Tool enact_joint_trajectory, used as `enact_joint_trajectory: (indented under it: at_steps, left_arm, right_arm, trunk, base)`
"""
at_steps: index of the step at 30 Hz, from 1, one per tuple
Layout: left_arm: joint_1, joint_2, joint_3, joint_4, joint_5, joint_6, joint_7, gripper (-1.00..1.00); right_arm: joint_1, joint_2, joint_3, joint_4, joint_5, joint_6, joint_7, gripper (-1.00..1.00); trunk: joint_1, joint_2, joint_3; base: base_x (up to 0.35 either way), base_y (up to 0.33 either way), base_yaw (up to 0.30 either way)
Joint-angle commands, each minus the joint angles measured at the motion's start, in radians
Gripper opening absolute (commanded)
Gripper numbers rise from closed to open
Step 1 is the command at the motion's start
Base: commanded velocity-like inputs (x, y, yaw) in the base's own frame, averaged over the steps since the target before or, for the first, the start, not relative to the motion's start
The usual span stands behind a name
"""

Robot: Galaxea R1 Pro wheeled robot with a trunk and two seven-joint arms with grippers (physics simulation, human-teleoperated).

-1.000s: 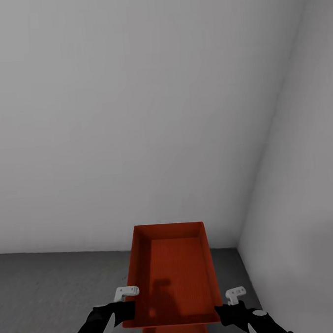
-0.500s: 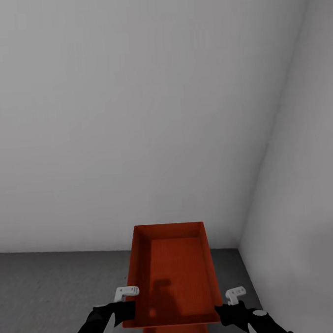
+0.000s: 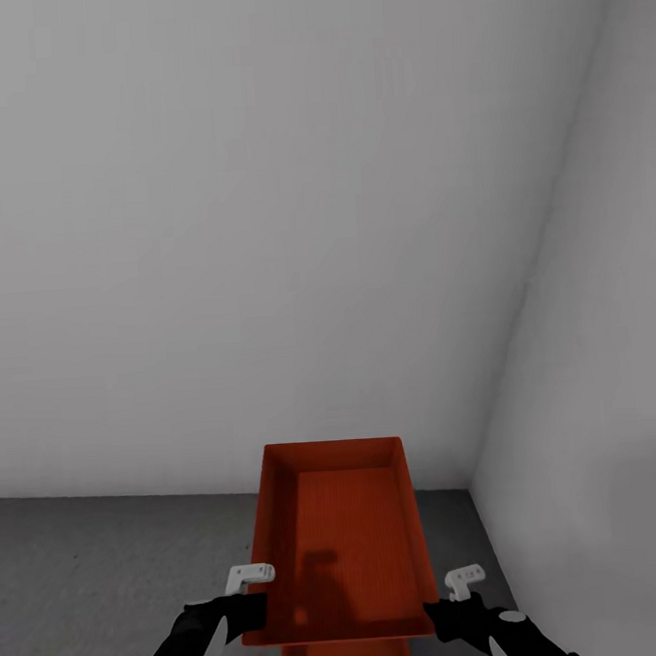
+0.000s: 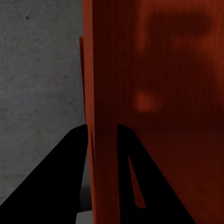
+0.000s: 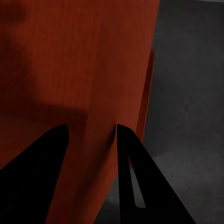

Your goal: Move the two storage containers from the living room to the garage. In the garage, place one container on the floor and stack the other container on top of it (either order is fine).

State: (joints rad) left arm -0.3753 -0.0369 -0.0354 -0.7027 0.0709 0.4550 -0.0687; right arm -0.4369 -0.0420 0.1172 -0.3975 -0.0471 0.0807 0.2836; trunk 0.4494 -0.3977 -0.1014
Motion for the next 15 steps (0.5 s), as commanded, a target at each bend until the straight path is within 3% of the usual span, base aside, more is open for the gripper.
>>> enact_joint_trajectory:
  at_steps: [1, 15]
  left_arm:
    - [-0.001, -0.008, -0.009, -0.003, 0.015, -0.061, 0.004, -1.0]
    - [-0.001, -0.008, -0.009, -0.003, 0.014, -0.074, 0.004, -1.0]
  right_arm:
    - [0.0, 0.028, 0.001, 0.002, 0.007, 0.007, 0.003, -1.0]
    - [0.0, 0.028, 0.001, 0.002, 0.006, 0.007, 0.002, -1.0]
  trunk:
    - [0.001, -0.002, -0.002]
    - [0.001, -0.002, -0.008]
  base:
    - [0.0, 0.0, 0.0]
    - [0.0, 0.0, 0.0]
